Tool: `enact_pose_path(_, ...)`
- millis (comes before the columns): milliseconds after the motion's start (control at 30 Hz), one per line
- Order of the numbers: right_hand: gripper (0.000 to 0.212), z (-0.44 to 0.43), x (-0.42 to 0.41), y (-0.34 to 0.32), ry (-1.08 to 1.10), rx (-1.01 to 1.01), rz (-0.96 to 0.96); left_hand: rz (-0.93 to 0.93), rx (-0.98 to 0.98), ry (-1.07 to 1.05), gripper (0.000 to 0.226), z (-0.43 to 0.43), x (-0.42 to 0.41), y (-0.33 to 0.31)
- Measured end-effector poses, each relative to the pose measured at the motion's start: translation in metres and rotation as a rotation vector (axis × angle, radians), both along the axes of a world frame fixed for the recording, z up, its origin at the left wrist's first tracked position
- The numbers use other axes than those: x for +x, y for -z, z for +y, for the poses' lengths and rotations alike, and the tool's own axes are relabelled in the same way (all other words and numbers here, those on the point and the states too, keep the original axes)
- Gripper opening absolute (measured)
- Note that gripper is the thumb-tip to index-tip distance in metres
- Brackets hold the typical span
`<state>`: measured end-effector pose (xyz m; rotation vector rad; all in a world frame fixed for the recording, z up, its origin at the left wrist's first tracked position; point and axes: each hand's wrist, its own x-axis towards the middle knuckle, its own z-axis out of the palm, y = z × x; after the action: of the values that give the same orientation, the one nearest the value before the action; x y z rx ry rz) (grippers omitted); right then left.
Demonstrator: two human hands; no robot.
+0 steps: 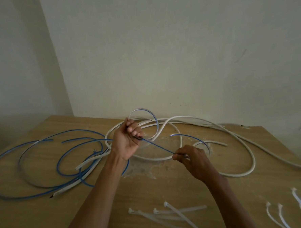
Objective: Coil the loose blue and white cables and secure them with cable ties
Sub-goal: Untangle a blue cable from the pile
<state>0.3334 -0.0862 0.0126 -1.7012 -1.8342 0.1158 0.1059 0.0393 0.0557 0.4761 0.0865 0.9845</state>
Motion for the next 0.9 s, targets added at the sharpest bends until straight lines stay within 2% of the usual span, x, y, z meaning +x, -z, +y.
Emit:
enact_pose_path(67, 0.007, 0.002, 0.002, 0.003, 0.053, 0.066, -0.022, 0.04, 0.051, 0.026, 0.036, -0.002, 0.0, 0.004)
enact_pose_path(133, 0.011, 0.003, -0.001, 0.005, 0.143, 0.108, -0.086, 0.074, 0.082, 0.038, 0.03, -0.004, 0.0, 0.009)
enact_pose_path(233, 0.013, 0.0, -0.002, 0.001, 0.342, 0.226, -0.163, 0.095, 0.073, 0.052, 0.039, -0.003, 0.001, 0.013)
enact_pose_path(300, 0.015, -0.004, -0.001, -0.006, 0.444, 0.22, -0.137, 0.15, 0.09, 0.074, 0.043, -0.005, 0.003, 0.012)
enact_pose_path(367, 0.011, -0.008, -0.001, -0.012, 0.45, 0.2, -0.12, 0.209, 0.109, 0.09, 0.045, -0.008, 0.005, 0.012)
enact_pose_path(433, 0.024, -0.008, -0.005, -0.014, 0.391, 0.188, 0.008, 0.254, 0.117, 0.087, 0.045, -0.011, 0.005, 0.009)
enact_pose_path(467, 0.031, -0.007, -0.006, -0.015, 0.349, 0.185, 0.142, 0.271, 0.118, 0.087, 0.046, -0.012, 0.005, 0.009)
enact_pose_path(500, 0.032, -0.007, -0.009, -0.018, 0.324, 0.201, 0.308, 0.283, 0.119, 0.092, 0.047, -0.013, 0.005, 0.01)
enact_pose_path(600, 0.012, -0.006, -0.013, -0.021, 0.392, 0.336, 0.803, 0.318, 0.129, 0.112, 0.052, -0.014, 0.005, 0.013)
enact_pose_path(667, 0.025, -0.006, -0.007, -0.023, 0.415, 0.348, 0.999, 0.342, 0.138, 0.122, 0.051, -0.017, 0.007, 0.015)
enact_pose_path(733, 0.043, -0.009, -0.001, -0.02, 0.351, 0.223, 1.12, 0.354, 0.142, 0.134, 0.051, -0.02, 0.007, 0.018)
enact_pose_path(767, 0.045, -0.009, 0.001, -0.018, 0.324, 0.17, 1.14, 0.354, 0.144, 0.14, 0.05, -0.021, 0.008, 0.02)
enact_pose_path(867, 0.017, -0.007, 0.004, -0.013, 0.325, 0.162, 1.104, 0.325, 0.118, 0.126, 0.049, -0.019, 0.01, 0.024)
enact_pose_path(900, 0.013, -0.006, 0.003, -0.013, 0.335, 0.19, 1.114, 0.294, 0.1, 0.118, 0.049, -0.018, 0.009, 0.024)
